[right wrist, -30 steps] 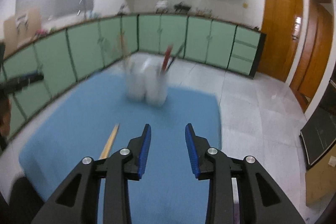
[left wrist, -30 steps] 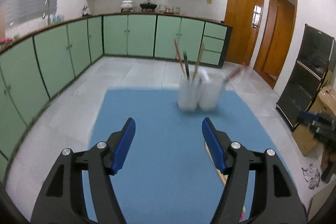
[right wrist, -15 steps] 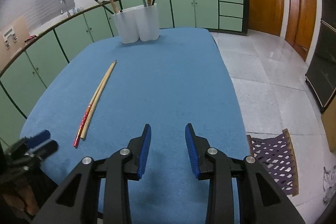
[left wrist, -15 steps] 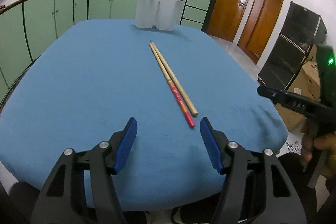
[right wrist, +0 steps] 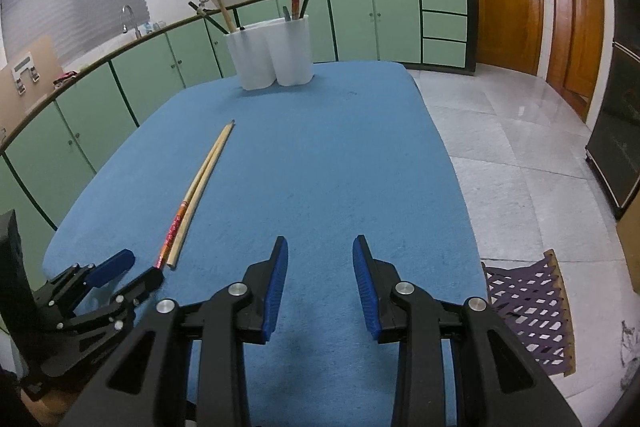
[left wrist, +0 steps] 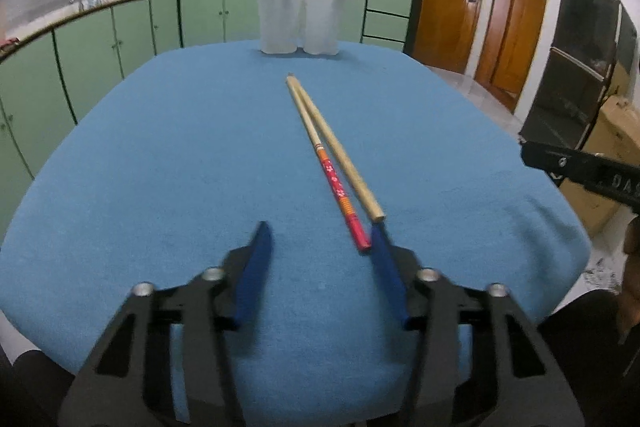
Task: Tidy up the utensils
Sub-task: 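Move both tools back toward the last two chopsticks on the table, then grasp the red-patterned chopstick with the left tool, then grasp the plain wooden chopstick with the right tool while the left tool holds its chopstick, then lift and carry both chopsticks toward the white holder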
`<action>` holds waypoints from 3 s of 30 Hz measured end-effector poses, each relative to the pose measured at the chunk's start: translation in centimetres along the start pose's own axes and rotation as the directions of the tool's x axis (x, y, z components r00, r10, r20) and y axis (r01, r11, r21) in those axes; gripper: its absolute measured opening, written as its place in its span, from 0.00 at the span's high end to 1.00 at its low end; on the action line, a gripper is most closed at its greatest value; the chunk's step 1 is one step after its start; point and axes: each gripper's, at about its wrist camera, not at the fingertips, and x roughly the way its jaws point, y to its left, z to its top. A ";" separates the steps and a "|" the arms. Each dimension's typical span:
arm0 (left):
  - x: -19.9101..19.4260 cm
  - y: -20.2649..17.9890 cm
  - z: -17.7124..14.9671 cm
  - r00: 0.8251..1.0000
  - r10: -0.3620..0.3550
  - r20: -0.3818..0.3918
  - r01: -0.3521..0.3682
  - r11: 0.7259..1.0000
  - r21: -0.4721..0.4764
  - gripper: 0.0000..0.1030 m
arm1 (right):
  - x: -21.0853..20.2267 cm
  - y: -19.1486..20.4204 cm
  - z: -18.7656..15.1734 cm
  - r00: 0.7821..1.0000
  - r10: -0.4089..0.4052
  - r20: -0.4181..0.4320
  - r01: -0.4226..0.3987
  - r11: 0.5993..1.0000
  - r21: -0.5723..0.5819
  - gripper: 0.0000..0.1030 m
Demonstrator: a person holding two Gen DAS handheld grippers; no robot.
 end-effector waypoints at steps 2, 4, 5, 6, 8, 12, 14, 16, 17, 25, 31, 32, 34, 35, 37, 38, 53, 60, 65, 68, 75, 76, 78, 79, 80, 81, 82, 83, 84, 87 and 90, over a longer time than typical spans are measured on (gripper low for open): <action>-0.1 0.6 0.0 1.000 0.009 0.004 -0.009 1.000 -0.011 0.81 | 0.0 0.1 0.1 1.000 0.001 0.001 -0.001 1.000 0.002 0.68; -0.1 1.4 0.2 1.000 0.013 0.003 -0.013 0.999 -0.036 0.95 | 0.1 0.3 0.1 1.000 0.003 -0.001 -0.003 1.000 -0.001 0.68; -0.1 1.9 0.3 1.000 0.012 0.004 -0.011 0.999 -0.050 0.95 | 0.1 0.4 0.1 1.000 0.003 -0.003 -0.003 1.000 -0.003 0.68; -0.1 2.0 0.4 1.000 0.017 0.006 -0.017 0.998 -0.052 0.95 | 0.2 0.5 0.0 1.000 0.004 -0.006 -0.004 1.000 -0.007 0.68; -0.2 2.3 0.3 1.000 0.029 0.011 -0.029 0.998 -0.058 0.95 | 0.2 1.0 -0.3 1.000 0.004 -0.007 -0.004 1.000 -0.018 0.68; -0.7 3.0 -0.1 0.998 0.052 0.017 -0.051 0.997 -0.057 0.95 | 0.4 2.4 -1.0 1.000 0.018 -0.011 -0.018 0.999 -0.039 0.68; -1.0 4.0 -0.1 0.997 0.078 0.019 -0.076 0.994 -0.081 0.95 | 0.5 3.6 -1.4 1.000 0.028 -0.012 -0.029 0.998 -0.058 0.68; -1.0 5.3 0.1 0.995 0.094 0.015 -0.092 0.990 -0.111 0.95 | 0.7 4.9 -1.9 0.999 0.042 -0.011 -0.043 0.995 -0.087 0.68; -1.1 5.9 0.3 0.994 0.107 0.016 -0.105 0.987 -0.126 0.95 | 0.8 5.9 -2.2 0.999 0.049 -0.008 -0.050 0.993 -0.107 0.68; -1.4 9.0 0.8 0.987 0.160 0.018 -0.156 0.978 -0.142 0.93 | 2.7 11.0 -3.4 0.999 0.044 0.013 -0.041 0.980 -0.194 0.65; -0.8 8.2 0.9 0.991 0.134 0.007 -0.133 0.990 -0.050 0.72 | 4.5 12.1 -3.6 0.997 -0.036 0.073 0.049 0.981 -0.187 0.58; -0.6 8.1 1.0 0.992 0.129 0.009 -0.129 0.991 -0.037 0.70 | 4.7 12.0 -3.5 0.996 -0.045 0.078 0.058 0.981 -0.184 0.58; -0.3 8.0 1.1 0.994 0.106 0.013 -0.106 0.994 -0.010 0.70 | 4.9 11.9 -3.3 0.994 -0.073 0.086 0.087 0.981 -0.174 0.66; -0.2 8.0 1.2 0.995 0.096 0.017 -0.096 0.995 -0.004 0.72 | 4.9 11.7 -3.1 0.993 -0.084 0.088 0.098 0.981 -0.170 0.79; 0.0 7.9 1.3 0.998 0.060 0.018 -0.060 0.998 0.004 0.82 | 4.9 10.9 -2.8 0.988 -0.122 0.091 0.134 0.982 -0.134 0.91; 0.0 7.7 1.3 0.999 0.046 0.024 -0.047 0.999 0.009 0.90 | 4.8 10.3 -2.7 0.985 -0.144 0.093 0.153 0.983 -0.101 0.91; -0.3 7.4 0.5 0.998 0.050 0.037 -0.049 0.998 -0.032 0.81 | 3.3 8.9 -3.7 0.985 -0.148 0.091 0.157 0.983 -0.096 0.89; -0.8 7.6 0.9 0.998 0.068 0.016 -0.067 0.996 -0.062 0.95 | 2.3 8.7 -3.9 0.988 -0.135 0.080 0.142 0.985 -0.093 0.93; -4.0 7.4 2.3 0.998 0.065 0.004 -0.064 0.994 -0.083 0.95 | -0.8 8.7 -3.1 0.991 -0.106 0.082 0.112 0.991 -0.076 0.93; -6.6 6.9 3.2 0.998 0.056 0.024 -0.054 0.995 -0.081 0.95 | -3.7 8.9 -2.7 0.992 -0.081 0.092 0.089 0.992 -0.089 0.93; -12.1 5.7 5.7 0.993 0.039 0.109 -0.036 0.999 -0.036 0.95 | -9.0 9.8 -0.3 0.988 -0.043 0.150 0.064 0.988 -0.139 0.93; -12.8 5.4 5.9 0.992 0.037 0.121 -0.033 0.999 -0.031 0.95 | -9.7 9.9 0.2 0.986 -0.040 0.160 0.063 0.987 -0.145 0.93; -14.2 5.2 6.7 0.989 0.034 0.147 -0.032 0.999 -0.017 0.95 | -10.8 10.3 1.3 0.984 -0.031 0.175 0.060 0.985 -0.159 0.93; -14.7 5.0 7.0 0.988 0.030 0.153 -0.028 1.000 -0.014 0.95 | -11.2 10.4 1.7 0.984 -0.026 0.177 0.055 0.985 -0.163 0.93; -15.3 4.9 7.3 0.987 0.025 0.161 -0.024 1.000 -0.011 0.95 | -11.7 10.5 2.2 0.984 -0.019 0.178 0.049 0.985 -0.167 0.93; -15.8 4.8 7.6 0.985 0.023 0.171 -0.023 1.000 -0.004 0.95 | -11.9 10.6 2.6 0.984 -0.014 0.179 0.045 0.984 -0.171 0.93; -16.4 4.7 8.0 0.983 0.021 0.183 -0.022 1.000 0.003 0.95 | -12.2 10.8 2.9 0.983 -0.011 0.181 0.044 0.983 -0.180 0.93; -16.8 4.6 8.3 0.982 0.018 0.190 -0.020 1.000 0.009 0.95 | -12.4 10.9 3.2 0.983 -0.009 0.184 0.044 0.981 -0.187 0.93; -17.2 4.6 8.5 0.980 0.016 0.198 -0.019 1.000 0.015 0.95 | -12.6 11.1 3.5 0.983 -0.008 0.184 0.045 0.979 -0.199 0.93; -18.4 4.3 9.5 0.976 0.008 0.219 -0.016 0.999 0.033 0.95 | -12.8 11.4 4.4 0.986 0.008 0.164 0.027 0.977 -0.212 0.93; -18.9 4.3 10.3 0.975 -0.004 0.224 -0.007 0.999 0.046 0.95 | -13.0 11.4 5.4 0.989 0.015 0.146 0.019 0.973 -0.229 0.93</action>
